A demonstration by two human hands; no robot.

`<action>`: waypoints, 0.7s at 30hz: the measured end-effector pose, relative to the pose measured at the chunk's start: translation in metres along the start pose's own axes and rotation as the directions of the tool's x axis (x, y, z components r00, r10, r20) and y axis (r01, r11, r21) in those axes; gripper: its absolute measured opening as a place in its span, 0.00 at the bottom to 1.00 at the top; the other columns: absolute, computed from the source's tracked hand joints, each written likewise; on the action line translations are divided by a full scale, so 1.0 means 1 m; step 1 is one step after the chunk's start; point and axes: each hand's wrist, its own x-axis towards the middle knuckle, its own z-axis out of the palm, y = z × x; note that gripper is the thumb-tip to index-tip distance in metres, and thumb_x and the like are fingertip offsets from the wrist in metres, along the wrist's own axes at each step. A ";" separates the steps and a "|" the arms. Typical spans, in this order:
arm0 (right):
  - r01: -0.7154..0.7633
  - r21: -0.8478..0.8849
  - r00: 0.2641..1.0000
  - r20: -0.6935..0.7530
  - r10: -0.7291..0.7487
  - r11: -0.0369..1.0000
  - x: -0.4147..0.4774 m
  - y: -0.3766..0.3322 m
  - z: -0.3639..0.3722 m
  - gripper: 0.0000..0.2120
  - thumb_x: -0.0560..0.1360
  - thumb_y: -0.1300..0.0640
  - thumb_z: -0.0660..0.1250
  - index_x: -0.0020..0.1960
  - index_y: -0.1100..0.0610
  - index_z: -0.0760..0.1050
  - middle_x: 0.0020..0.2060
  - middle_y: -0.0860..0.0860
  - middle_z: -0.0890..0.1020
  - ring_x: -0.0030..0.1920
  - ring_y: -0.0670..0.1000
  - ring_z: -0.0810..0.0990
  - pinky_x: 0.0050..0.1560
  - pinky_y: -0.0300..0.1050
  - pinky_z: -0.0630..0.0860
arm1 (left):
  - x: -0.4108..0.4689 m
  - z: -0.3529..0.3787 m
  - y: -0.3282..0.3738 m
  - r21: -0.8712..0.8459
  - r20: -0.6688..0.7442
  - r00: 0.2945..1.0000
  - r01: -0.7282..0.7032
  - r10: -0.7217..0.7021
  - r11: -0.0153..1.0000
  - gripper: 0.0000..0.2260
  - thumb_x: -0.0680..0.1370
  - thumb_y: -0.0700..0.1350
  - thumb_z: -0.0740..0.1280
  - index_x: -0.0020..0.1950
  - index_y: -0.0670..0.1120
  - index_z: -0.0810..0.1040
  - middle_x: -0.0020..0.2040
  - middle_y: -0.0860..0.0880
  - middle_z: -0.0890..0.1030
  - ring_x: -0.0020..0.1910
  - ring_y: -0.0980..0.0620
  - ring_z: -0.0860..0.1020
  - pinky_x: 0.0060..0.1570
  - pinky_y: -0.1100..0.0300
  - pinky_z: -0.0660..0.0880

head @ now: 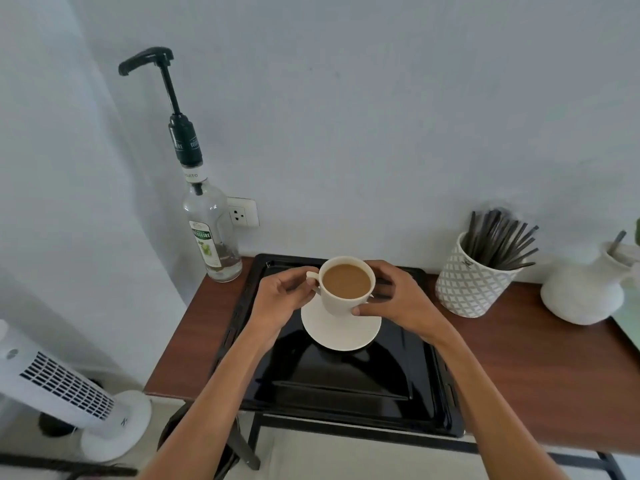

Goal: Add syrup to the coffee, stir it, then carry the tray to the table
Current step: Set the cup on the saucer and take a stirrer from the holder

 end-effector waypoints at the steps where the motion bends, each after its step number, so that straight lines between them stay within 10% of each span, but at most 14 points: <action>1: -0.013 0.005 1.000 -0.006 0.013 1.000 -0.001 0.006 0.002 0.36 0.61 0.56 0.86 0.65 0.47 0.77 0.60 0.46 0.84 0.60 0.49 0.84 0.62 0.50 0.82 | 0.000 0.000 -0.004 0.010 -0.001 1.000 0.010 -0.010 1.000 0.09 0.80 0.39 0.72 0.59 0.42 0.86 0.54 0.45 0.89 0.57 0.49 0.86 0.59 0.58 0.82; 21: -0.125 0.017 0.990 -0.068 0.126 0.992 -0.006 0.039 0.016 0.38 0.63 0.59 0.85 0.69 0.49 0.75 0.63 0.47 0.83 0.63 0.49 0.83 0.68 0.54 0.78 | 0.016 -0.006 -0.037 0.020 0.043 0.988 0.149 -0.150 0.989 0.08 0.78 0.40 0.74 0.53 0.51 0.89 0.54 0.49 0.89 0.59 0.51 0.85 0.63 0.53 0.79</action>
